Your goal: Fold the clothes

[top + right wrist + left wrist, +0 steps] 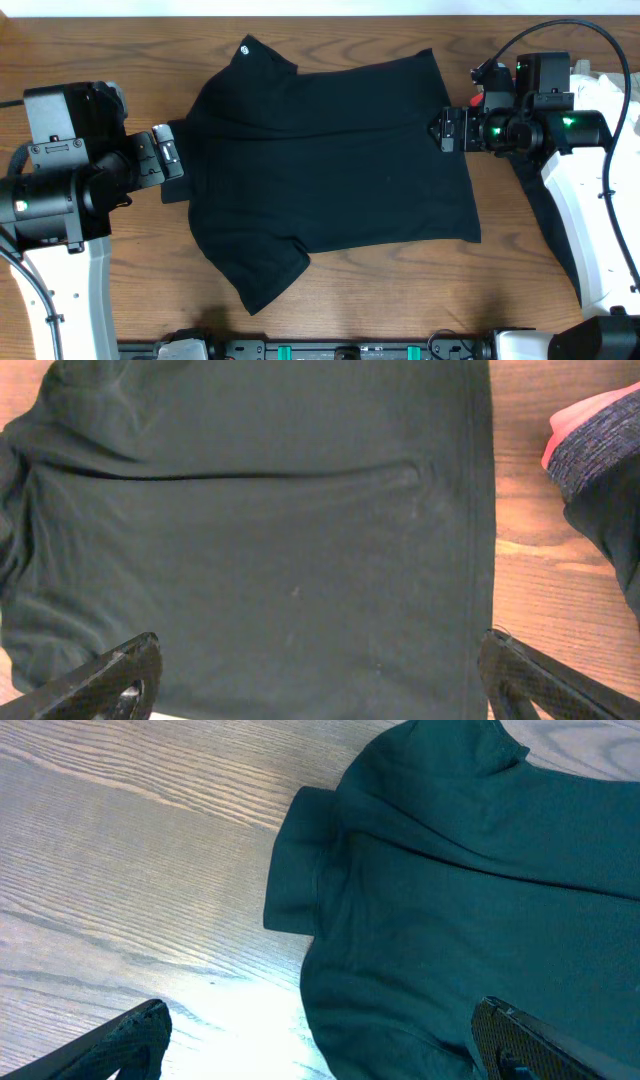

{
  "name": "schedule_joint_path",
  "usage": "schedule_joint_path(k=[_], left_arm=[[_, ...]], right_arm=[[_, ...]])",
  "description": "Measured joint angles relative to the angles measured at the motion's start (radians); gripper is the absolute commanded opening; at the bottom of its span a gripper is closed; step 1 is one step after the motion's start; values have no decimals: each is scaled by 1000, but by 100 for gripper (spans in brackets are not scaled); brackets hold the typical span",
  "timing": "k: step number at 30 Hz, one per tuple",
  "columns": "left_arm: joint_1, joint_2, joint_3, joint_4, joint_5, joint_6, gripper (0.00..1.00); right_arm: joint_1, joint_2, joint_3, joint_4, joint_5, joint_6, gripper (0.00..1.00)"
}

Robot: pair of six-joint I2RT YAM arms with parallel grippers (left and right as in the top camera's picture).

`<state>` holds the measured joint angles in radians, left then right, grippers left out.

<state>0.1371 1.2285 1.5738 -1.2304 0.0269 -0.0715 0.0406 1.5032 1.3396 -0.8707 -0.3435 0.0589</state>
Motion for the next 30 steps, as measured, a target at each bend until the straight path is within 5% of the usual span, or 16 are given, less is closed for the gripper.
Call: schedule_joint_path(k=[20, 30], left_arm=[[0, 0, 0, -3, 19, -14, 98], [0, 31, -35, -133, 124, -69, 96]], right_arm=[[0, 0, 0, -3, 1, -2, 99], [-19, 60, 0, -169, 133, 27, 96]])
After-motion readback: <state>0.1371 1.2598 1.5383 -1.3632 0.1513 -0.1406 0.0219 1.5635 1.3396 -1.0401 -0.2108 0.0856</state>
